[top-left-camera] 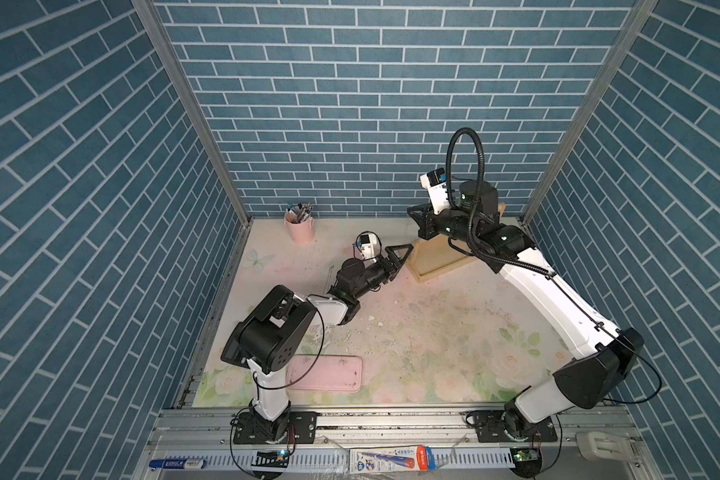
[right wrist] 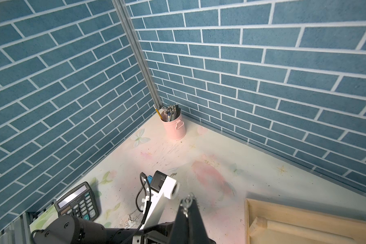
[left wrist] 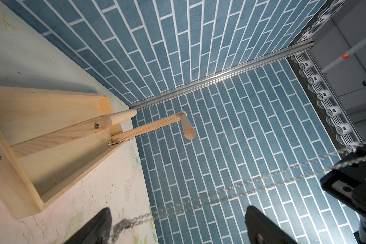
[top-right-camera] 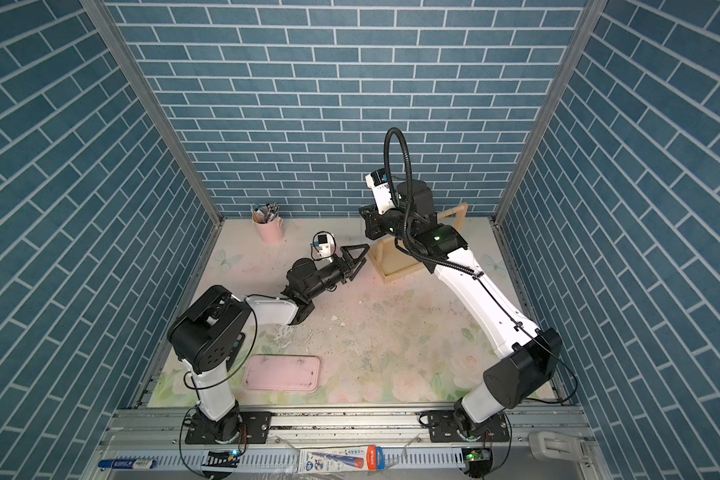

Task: Take the necklace off the jewelry display stand
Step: Take off the necklace from the stand.

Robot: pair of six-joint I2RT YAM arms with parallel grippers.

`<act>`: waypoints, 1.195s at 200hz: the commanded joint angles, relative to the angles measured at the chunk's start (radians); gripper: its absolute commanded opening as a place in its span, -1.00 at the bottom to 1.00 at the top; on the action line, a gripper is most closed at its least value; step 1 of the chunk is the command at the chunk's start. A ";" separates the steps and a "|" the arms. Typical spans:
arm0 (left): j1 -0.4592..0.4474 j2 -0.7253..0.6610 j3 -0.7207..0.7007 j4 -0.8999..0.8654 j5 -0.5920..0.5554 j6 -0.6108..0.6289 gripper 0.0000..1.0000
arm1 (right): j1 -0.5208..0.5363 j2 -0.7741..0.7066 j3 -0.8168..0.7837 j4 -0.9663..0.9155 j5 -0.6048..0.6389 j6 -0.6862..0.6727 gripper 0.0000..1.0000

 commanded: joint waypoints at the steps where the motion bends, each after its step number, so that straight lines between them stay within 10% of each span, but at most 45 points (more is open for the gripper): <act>1: -0.009 -0.001 0.016 0.023 0.009 0.008 0.99 | 0.005 -0.022 -0.001 0.017 0.011 -0.012 -1.00; 239: -0.012 -0.016 0.013 0.021 0.004 0.017 0.99 | 0.005 -0.032 -0.019 0.010 0.030 -0.017 -1.00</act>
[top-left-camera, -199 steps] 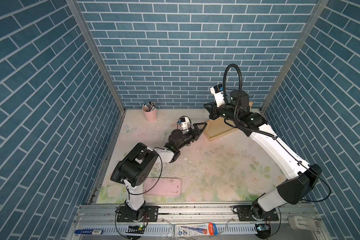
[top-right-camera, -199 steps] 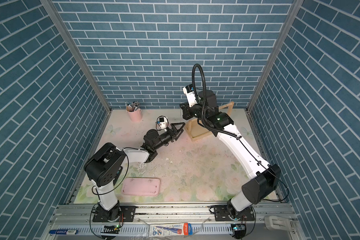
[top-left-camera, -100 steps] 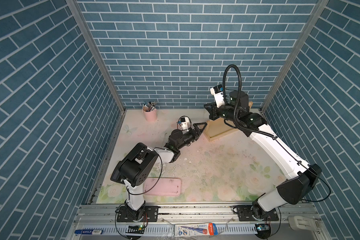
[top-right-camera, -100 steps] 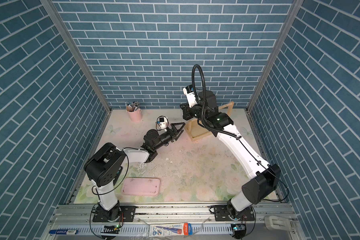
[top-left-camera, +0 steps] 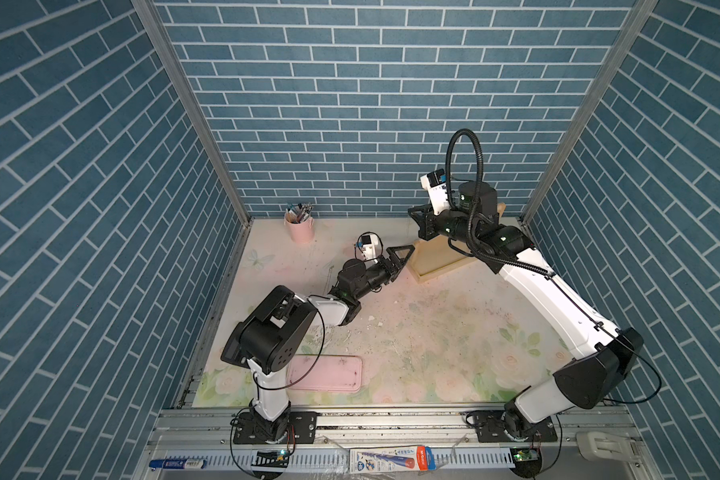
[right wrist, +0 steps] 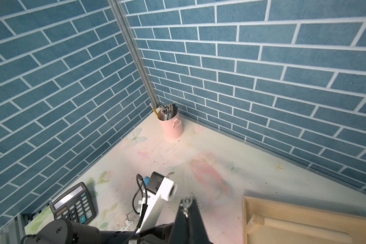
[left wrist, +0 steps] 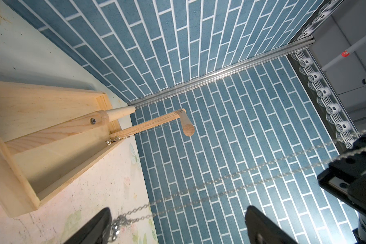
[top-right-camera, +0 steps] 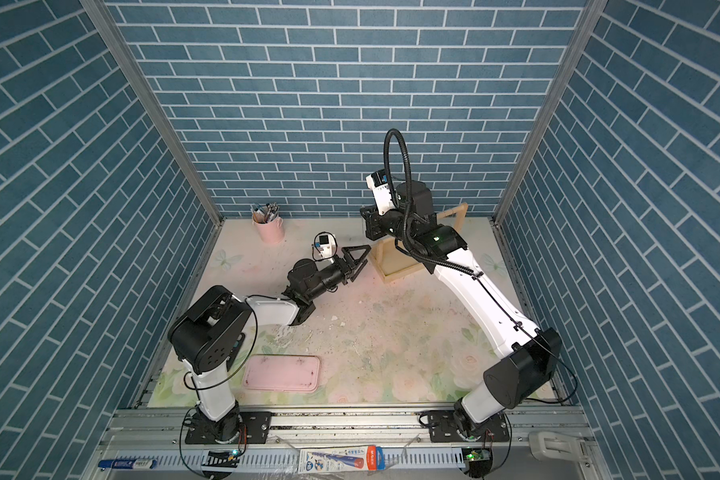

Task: Take the necklace off the jewelry display stand
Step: Take off the necklace from the stand.

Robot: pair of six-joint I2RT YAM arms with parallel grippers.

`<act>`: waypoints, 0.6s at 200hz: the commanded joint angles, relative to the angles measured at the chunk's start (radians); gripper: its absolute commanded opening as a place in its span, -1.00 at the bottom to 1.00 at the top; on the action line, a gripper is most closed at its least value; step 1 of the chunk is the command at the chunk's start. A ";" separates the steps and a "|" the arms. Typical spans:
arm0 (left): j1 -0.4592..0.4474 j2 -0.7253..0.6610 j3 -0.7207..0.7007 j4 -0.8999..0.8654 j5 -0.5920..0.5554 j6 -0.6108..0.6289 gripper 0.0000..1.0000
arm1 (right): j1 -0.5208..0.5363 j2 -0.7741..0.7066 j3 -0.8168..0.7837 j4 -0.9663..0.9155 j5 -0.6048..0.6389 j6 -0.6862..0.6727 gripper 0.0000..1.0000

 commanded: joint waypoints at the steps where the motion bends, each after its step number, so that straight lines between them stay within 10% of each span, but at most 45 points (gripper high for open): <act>1: -0.005 -0.016 0.013 0.021 0.005 0.017 0.99 | 0.005 -0.031 -0.009 0.010 0.012 -0.017 -1.00; 120: -0.005 -0.006 0.013 0.039 0.014 0.017 0.63 | 0.005 -0.035 -0.024 0.015 0.024 -0.015 -1.00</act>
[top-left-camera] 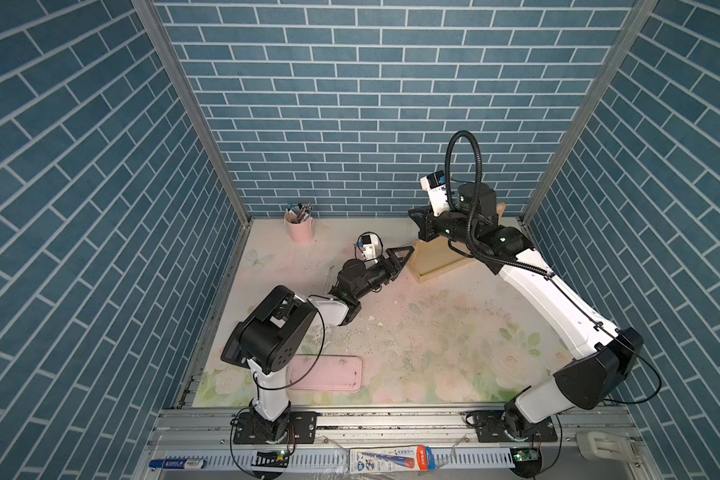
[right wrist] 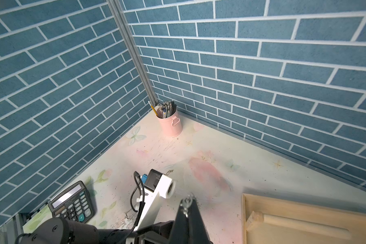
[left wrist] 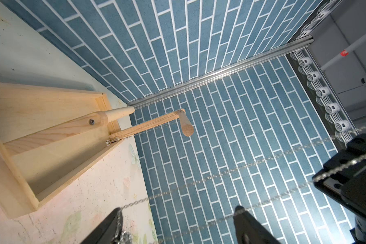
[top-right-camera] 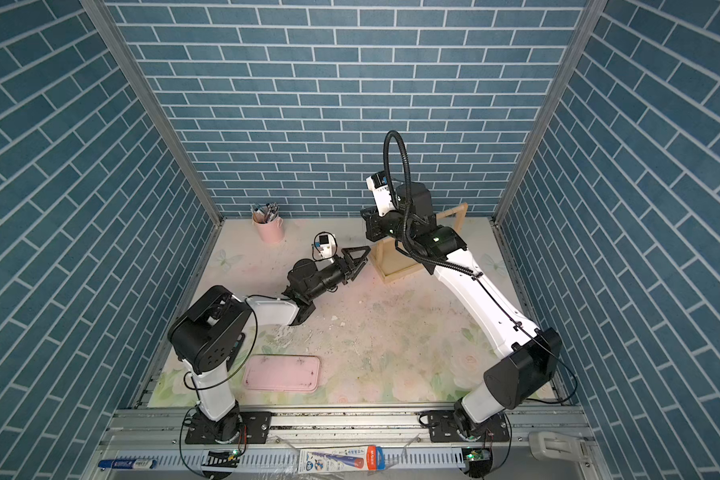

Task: Take the necklace off the jewelry display stand
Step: Take off the necklace from the stand, then place the necklace at the center of the board.

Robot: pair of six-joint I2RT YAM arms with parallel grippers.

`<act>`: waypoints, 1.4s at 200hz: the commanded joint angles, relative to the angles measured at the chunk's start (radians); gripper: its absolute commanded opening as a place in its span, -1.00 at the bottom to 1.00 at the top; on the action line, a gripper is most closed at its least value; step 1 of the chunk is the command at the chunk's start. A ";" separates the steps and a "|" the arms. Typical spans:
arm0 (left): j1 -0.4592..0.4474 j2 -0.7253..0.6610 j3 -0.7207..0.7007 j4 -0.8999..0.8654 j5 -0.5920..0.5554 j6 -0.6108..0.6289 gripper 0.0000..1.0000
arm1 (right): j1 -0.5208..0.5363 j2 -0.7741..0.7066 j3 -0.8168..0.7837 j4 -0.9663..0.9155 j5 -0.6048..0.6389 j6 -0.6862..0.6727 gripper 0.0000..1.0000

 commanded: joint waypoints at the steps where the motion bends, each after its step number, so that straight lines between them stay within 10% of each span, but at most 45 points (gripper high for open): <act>1: -0.005 -0.006 0.013 0.035 0.014 0.012 0.63 | 0.006 -0.031 -0.011 0.015 0.017 -0.015 -1.00; 280: -0.013 0.004 -0.036 0.081 0.016 0.003 0.47 | -0.002 -0.018 0.006 0.011 0.073 -0.026 -1.00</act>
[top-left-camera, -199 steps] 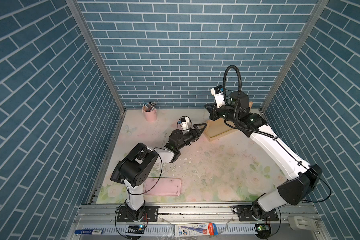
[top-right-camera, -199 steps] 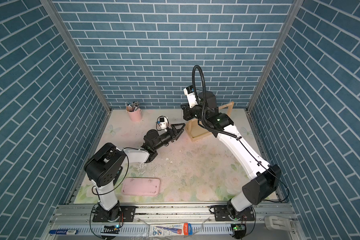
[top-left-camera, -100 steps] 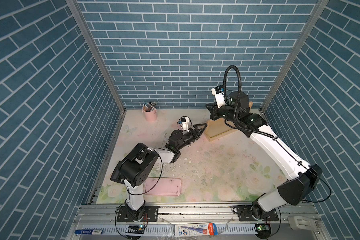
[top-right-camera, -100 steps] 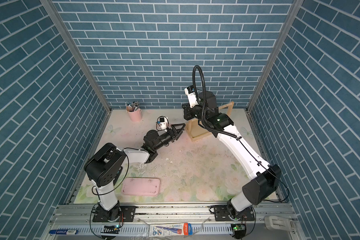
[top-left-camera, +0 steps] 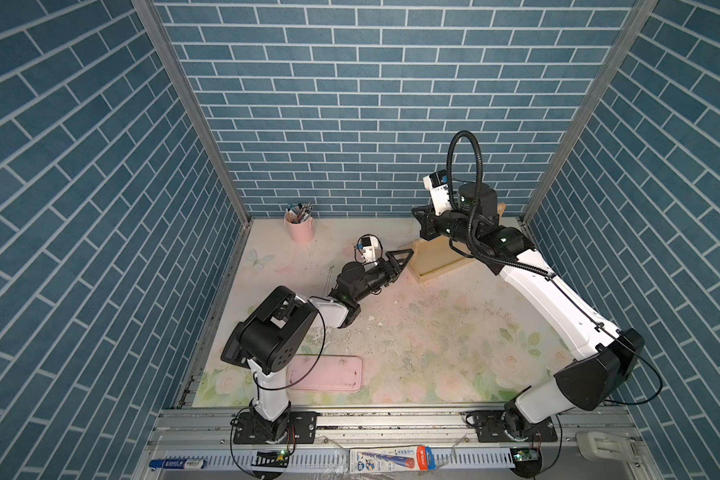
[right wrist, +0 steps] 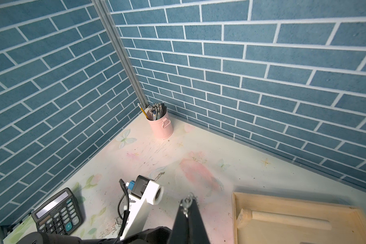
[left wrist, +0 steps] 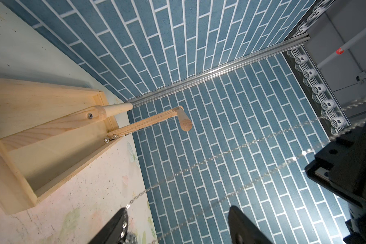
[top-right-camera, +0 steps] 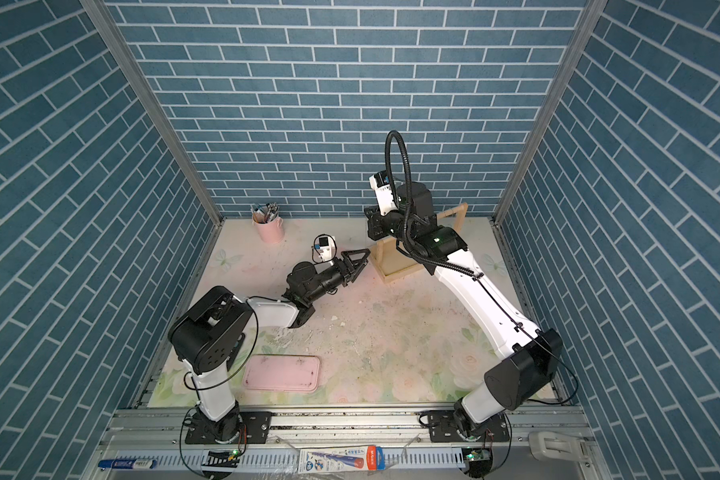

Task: Take the necklace off the jewelry display stand
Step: Place the necklace at the center of the board.

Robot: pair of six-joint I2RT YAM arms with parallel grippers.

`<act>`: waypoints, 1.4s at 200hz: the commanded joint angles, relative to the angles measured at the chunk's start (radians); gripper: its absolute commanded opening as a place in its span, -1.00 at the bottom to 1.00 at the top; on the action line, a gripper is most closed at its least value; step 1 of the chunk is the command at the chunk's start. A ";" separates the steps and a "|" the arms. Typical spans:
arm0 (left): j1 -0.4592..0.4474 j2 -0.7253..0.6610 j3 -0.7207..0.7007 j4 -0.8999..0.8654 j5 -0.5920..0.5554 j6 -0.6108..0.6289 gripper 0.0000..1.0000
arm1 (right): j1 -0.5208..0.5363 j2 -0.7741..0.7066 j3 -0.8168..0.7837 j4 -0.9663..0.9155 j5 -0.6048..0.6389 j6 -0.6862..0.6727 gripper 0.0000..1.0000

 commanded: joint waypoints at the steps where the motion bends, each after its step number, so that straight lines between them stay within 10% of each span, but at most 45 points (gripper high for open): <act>1: -0.006 0.004 -0.009 0.038 0.014 0.005 0.47 | -0.002 -0.012 0.010 0.010 0.013 -0.024 -1.00; 280: -0.019 0.017 -0.043 0.057 0.020 0.002 0.35 | -0.040 0.025 0.040 0.011 -0.001 -0.020 -1.00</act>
